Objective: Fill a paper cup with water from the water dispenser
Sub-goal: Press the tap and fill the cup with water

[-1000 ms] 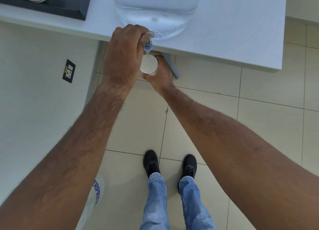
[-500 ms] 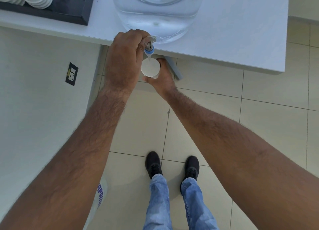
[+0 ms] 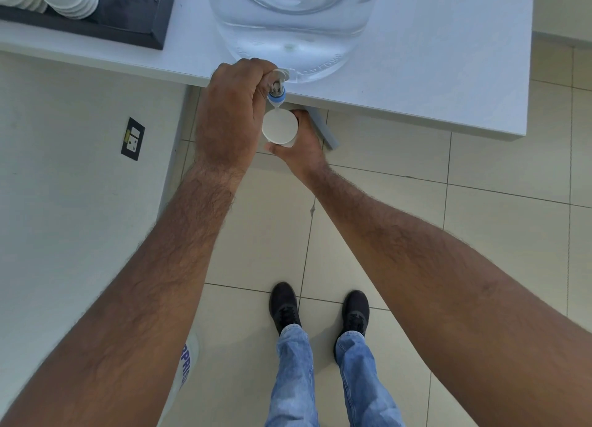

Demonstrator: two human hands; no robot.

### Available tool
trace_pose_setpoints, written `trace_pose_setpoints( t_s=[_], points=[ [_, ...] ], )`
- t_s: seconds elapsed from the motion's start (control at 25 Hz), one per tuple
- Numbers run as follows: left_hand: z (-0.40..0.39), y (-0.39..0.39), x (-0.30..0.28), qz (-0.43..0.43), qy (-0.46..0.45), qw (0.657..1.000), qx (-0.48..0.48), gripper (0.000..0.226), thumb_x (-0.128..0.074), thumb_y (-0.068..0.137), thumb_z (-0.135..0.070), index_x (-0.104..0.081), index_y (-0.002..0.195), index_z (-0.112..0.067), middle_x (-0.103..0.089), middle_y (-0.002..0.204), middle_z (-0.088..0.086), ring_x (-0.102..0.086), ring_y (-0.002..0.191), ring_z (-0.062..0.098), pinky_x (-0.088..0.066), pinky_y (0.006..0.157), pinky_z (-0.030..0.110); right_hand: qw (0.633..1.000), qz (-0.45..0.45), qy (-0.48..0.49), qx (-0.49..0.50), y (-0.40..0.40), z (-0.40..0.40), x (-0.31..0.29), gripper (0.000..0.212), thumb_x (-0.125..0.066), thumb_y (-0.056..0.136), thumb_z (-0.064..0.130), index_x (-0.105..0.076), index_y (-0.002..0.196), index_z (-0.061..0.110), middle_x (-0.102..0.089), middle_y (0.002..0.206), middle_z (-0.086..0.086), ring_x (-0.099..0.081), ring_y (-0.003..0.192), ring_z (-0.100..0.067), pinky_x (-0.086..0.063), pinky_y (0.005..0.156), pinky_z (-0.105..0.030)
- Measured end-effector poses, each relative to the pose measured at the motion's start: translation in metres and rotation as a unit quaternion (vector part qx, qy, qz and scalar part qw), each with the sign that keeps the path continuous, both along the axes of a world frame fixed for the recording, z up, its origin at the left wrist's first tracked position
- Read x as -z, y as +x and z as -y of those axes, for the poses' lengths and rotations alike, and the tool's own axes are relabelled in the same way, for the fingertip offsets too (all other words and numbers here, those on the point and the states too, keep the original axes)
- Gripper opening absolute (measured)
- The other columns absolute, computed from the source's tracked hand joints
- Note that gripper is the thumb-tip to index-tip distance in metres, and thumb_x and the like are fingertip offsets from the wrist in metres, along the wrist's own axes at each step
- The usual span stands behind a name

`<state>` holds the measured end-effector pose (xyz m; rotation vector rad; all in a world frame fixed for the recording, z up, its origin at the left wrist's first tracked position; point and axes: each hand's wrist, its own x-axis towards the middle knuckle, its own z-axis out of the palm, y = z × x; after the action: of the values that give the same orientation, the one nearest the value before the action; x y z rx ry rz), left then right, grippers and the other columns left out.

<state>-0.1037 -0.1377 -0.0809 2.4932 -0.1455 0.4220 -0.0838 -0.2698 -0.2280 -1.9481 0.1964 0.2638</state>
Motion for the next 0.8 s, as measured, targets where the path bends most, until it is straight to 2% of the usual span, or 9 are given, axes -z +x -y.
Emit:
trace_pose_setpoints(
  t_s=[0.36, 0.52, 0.6, 0.8],
  points=[
    [0.0019, -0.0015, 0.0, 0.01, -0.004, 1.0, -0.002, 0.031, -0.046, 0.113, -0.03, -0.071, 0.12, -0.013, -0.074, 0.111, 0.0, -0.06, 0.098, 0.023, -0.039, 0.083, 0.019, 1.0, 0.005, 0.004, 0.001, -0.0011, 0.0022, -0.003, 0.074, -0.095, 0.075, 0.017, -0.053, 0.136, 0.014, -0.065, 0.132, -0.002, -0.06, 0.122, -0.021, -0.051, 0.093, -0.026],
    [0.0023, -0.0017, 0.0013, 0.013, -0.008, 1.0, -0.001, 0.027, -0.047, 0.113, -0.026, -0.07, 0.12, -0.014, -0.074, 0.111, -0.001, -0.06, 0.097, 0.021, -0.039, 0.083, 0.019, 1.0, 0.006, 0.006, 0.002, -0.0014, 0.0028, -0.0046, 0.073, -0.095, 0.075, 0.017, -0.054, 0.135, 0.014, -0.065, 0.131, -0.001, -0.06, 0.121, -0.019, -0.047, 0.086, -0.015],
    [0.002, -0.0015, 0.0018, 0.012, -0.007, 1.0, -0.002, 0.026, -0.048, 0.113, -0.025, -0.07, 0.12, -0.014, -0.074, 0.112, -0.001, -0.059, 0.097, 0.021, -0.039, 0.083, 0.019, 1.0, 0.007, 0.008, 0.001, -0.0016, 0.0032, -0.0038, 0.072, -0.095, 0.075, 0.018, -0.054, 0.134, 0.015, -0.065, 0.131, -0.001, -0.06, 0.121, -0.02, -0.048, 0.088, -0.019],
    [0.0027, -0.0016, 0.0028, 0.004, -0.007, 1.0, -0.003, 0.026, -0.048, 0.113, -0.025, -0.069, 0.12, -0.012, -0.074, 0.112, 0.001, -0.06, 0.099, 0.02, -0.039, 0.084, 0.018, 1.0, 0.004, 0.005, 0.003, -0.005, 0.0042, 0.0018, 0.074, -0.095, 0.073, 0.023, -0.052, 0.134, 0.021, -0.063, 0.132, -0.002, -0.059, 0.124, -0.022, -0.055, 0.1, -0.037]
  ],
)
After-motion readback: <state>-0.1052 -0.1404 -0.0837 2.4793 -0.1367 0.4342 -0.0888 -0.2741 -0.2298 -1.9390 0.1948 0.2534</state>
